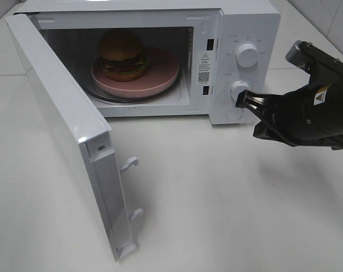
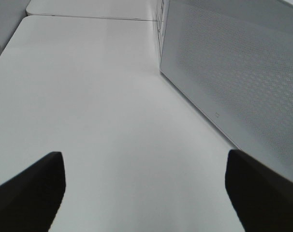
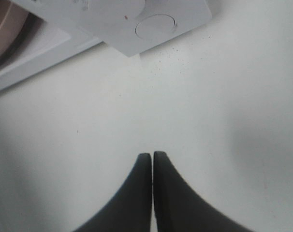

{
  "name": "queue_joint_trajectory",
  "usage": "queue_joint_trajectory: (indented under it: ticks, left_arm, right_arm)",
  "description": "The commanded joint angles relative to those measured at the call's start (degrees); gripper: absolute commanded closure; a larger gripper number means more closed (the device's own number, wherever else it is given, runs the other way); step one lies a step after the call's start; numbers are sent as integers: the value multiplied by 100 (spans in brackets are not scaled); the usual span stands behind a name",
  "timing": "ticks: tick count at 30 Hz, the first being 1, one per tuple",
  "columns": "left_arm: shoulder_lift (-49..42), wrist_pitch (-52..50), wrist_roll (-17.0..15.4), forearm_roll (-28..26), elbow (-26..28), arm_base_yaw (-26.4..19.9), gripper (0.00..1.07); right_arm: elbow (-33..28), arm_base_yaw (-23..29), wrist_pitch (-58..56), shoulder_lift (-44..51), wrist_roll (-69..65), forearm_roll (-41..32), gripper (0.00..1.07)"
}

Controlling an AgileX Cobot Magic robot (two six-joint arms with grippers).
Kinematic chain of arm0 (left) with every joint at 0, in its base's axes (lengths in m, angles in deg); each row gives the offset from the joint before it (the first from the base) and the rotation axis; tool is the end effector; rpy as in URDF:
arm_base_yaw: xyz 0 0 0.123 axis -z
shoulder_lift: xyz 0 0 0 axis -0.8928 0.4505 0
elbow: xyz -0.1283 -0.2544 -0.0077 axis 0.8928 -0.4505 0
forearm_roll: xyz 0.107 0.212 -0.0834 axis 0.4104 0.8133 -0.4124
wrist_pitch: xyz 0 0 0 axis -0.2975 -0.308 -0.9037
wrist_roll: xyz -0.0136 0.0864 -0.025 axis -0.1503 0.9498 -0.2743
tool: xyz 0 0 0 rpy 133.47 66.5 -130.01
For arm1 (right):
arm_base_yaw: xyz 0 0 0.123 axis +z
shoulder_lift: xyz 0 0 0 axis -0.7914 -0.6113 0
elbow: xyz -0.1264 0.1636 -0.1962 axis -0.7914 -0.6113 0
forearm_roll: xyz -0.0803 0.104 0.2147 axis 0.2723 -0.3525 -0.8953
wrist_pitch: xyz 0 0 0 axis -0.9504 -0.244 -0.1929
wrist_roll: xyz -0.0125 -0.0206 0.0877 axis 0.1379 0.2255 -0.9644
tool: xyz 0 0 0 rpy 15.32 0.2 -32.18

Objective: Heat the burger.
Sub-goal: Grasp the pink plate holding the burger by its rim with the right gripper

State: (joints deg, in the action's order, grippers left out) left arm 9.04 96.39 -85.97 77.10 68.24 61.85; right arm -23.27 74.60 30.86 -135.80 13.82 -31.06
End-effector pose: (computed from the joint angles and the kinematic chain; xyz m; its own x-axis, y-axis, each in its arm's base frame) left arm -0.0084 -0.0081 0.2803 -0.4535 -0.0300 -0.8908 0.0443 0.9974 -0.0562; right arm 0.2527 0.1042 0.1882 -0.7709 0.2871 -0.5686 0.0564 0.9199 0.3880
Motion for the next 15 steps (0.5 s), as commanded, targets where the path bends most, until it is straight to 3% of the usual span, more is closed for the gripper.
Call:
queue_joint_trajectory:
  ticks: [1, 11, 15]
  left_arm:
    - [-29, -69, -34, -17, 0, -11, 25]
    - [-29, -69, -34, -17, 0, -11, 25]
    - [-29, -69, -34, -17, 0, -11, 25]
  right_arm:
    - [11, -17, -584, 281, 762, 57, 106]
    - [23, -17, -1501, 917, 2429, 57, 100]
    - [40, -17, -1868, 1226, 3684, 57, 99]
